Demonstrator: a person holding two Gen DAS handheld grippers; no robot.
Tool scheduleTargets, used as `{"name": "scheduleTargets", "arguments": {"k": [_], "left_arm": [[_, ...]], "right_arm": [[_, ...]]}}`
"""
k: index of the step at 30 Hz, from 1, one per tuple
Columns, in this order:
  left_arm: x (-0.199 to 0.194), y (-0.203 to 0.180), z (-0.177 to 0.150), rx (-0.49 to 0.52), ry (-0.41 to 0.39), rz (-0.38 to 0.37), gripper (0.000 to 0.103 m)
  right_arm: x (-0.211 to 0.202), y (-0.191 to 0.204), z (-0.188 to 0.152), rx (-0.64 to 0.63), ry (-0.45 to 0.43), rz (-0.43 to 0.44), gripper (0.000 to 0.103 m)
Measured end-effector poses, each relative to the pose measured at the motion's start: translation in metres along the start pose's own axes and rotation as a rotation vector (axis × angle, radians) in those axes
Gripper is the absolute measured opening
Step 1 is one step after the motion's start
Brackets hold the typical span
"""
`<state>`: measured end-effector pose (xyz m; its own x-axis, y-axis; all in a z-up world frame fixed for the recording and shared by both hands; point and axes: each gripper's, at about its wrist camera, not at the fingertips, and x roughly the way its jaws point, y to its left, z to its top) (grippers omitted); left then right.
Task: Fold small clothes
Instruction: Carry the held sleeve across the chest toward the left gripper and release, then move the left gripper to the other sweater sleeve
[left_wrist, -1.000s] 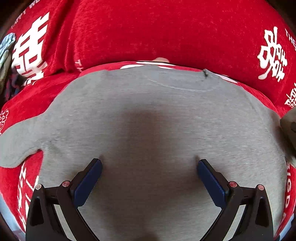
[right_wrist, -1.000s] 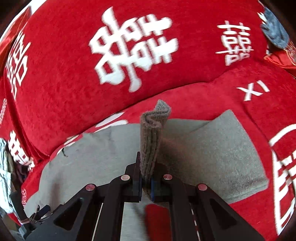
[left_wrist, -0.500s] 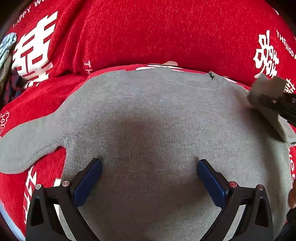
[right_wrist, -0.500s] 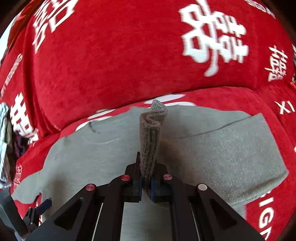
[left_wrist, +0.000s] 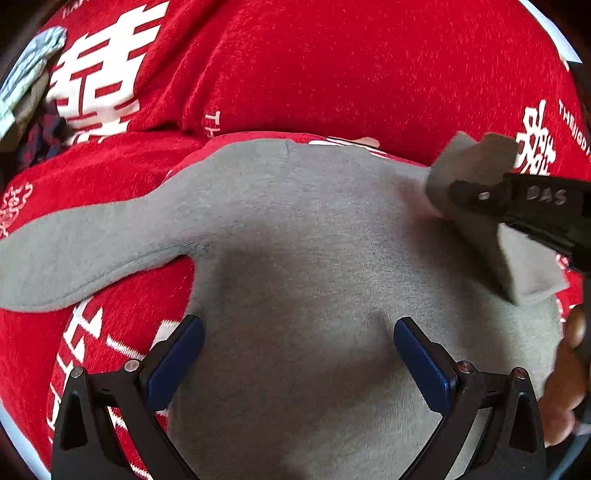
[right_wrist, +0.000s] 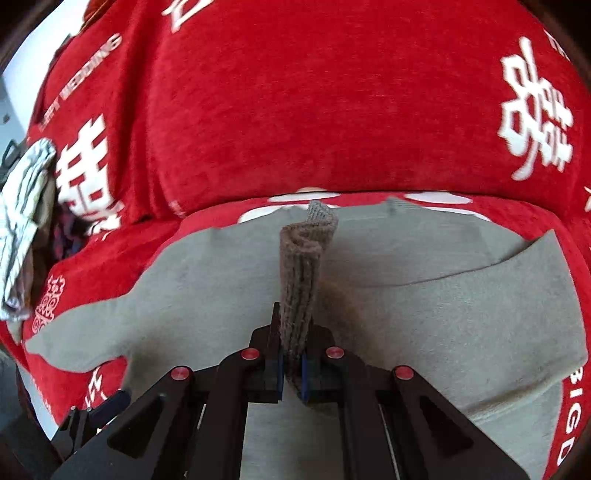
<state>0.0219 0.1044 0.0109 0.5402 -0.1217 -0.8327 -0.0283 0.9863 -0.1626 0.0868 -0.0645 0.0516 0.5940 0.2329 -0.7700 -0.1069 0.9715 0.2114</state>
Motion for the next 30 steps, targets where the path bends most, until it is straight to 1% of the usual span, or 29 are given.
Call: {"name": "scheduleTargets", "arguments": {"k": [3,5,6,11,14,17,19,20,23,25,26,28,29,30], "left_arm": [[-0.008,0.007,-0.001,-0.020,-0.010,-0.018,0.103],[-0.015,0.010,-0.001,-0.032,-0.026,0.004,0.103],[-0.019,0.014,0.000,-0.043,-0.033,0.000,0.103],[-0.032,0.045,0.003,-0.135,-0.049,-0.005,0.103],[-0.031,0.061,0.004,-0.187,-0.038,0.000,0.103],[-0.028,0.070,0.002,-0.211,-0.026,0.016,0.103],[-0.027,0.073,0.000,-0.219,-0.021,0.019,0.103],[-0.027,0.073,-0.001,-0.222,-0.019,0.020,0.103],[-0.029,0.072,-0.002,-0.228,-0.017,0.021,0.103],[-0.033,0.071,-0.001,-0.227,-0.024,0.033,0.103],[-0.035,0.071,-0.001,-0.227,-0.029,0.037,0.103],[-0.041,0.070,0.001,-0.226,-0.040,0.040,0.103],[-0.043,0.070,0.002,-0.225,-0.043,0.042,0.103],[-0.044,0.068,0.005,-0.221,-0.044,0.043,0.103]], "right_arm": [[0.004,0.020,-0.003,-0.035,0.009,0.013,0.006],[0.008,0.031,-0.004,-0.045,0.015,0.020,0.006],[0.010,0.035,-0.003,-0.051,0.016,0.023,0.006],[0.019,0.056,0.000,-0.071,0.026,0.041,0.007],[0.027,0.063,0.000,-0.072,0.036,0.050,0.007],[0.038,0.067,-0.001,-0.070,0.049,0.034,0.007],[0.044,0.067,-0.002,-0.055,0.066,0.045,0.011],[0.047,0.066,-0.002,-0.044,0.076,0.069,0.012],[0.054,0.068,0.000,-0.036,0.112,0.158,0.021],[0.054,0.076,0.002,-0.057,0.129,0.213,0.023],[0.052,0.080,0.002,-0.068,0.131,0.236,0.024],[0.043,0.083,0.004,-0.084,0.113,0.258,0.028],[0.036,0.082,0.005,-0.087,0.093,0.256,0.035],[0.031,0.078,0.005,-0.085,0.078,0.251,0.046]]}}
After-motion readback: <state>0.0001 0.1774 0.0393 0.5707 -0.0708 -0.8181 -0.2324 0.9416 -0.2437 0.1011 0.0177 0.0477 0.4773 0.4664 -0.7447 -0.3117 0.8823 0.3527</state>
